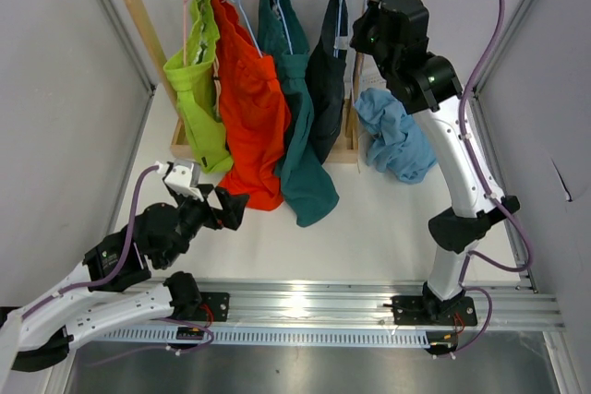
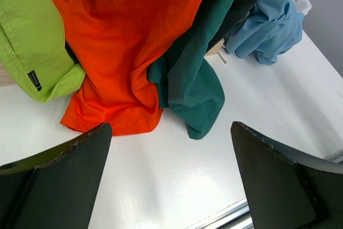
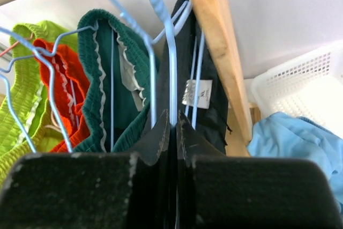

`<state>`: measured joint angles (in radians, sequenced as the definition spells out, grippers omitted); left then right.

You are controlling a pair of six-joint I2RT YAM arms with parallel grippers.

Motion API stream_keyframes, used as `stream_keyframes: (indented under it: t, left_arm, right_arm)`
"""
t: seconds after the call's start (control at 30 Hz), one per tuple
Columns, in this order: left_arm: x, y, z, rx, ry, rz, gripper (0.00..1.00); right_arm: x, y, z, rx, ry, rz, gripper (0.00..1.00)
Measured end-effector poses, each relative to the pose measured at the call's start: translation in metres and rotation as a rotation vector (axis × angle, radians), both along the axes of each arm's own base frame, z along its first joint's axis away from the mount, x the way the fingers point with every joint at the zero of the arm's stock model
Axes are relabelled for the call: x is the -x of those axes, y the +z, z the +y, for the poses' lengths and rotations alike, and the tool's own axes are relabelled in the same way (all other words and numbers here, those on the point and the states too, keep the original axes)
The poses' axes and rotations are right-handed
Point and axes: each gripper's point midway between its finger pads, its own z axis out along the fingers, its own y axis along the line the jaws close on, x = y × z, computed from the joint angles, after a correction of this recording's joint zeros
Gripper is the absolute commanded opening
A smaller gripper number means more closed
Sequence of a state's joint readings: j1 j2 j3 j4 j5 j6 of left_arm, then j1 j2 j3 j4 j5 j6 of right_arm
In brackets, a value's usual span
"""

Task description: Remove the shorts from the hanger

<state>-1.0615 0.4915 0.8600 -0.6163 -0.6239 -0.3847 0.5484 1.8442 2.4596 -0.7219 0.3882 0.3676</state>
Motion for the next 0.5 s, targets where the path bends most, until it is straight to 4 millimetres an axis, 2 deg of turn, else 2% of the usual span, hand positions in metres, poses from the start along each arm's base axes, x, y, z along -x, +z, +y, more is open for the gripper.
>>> stream_keyframes:
  t: [0.23, 0.37, 0.5]
  left_arm:
    - [0.001, -0.001, -0.002, -0.001, -0.01, 0.003, 0.99]
    - [0.002, -0.001, -0.003, 0.001, -0.021, 0.005, 0.99]
    - [0.002, -0.001, -0.004, 0.002, -0.025, 0.006, 0.99]
  right_arm:
    - [0.005, 0.018, 0.017, -0.002, 0.006, -0.07, 0.0]
    - [-0.006, 0.031, 0.012, -0.022, -0.023, -0.115, 0.0]
    - [-0.022, 0.021, 0.002, -0.014, -0.058, -0.099, 0.0]
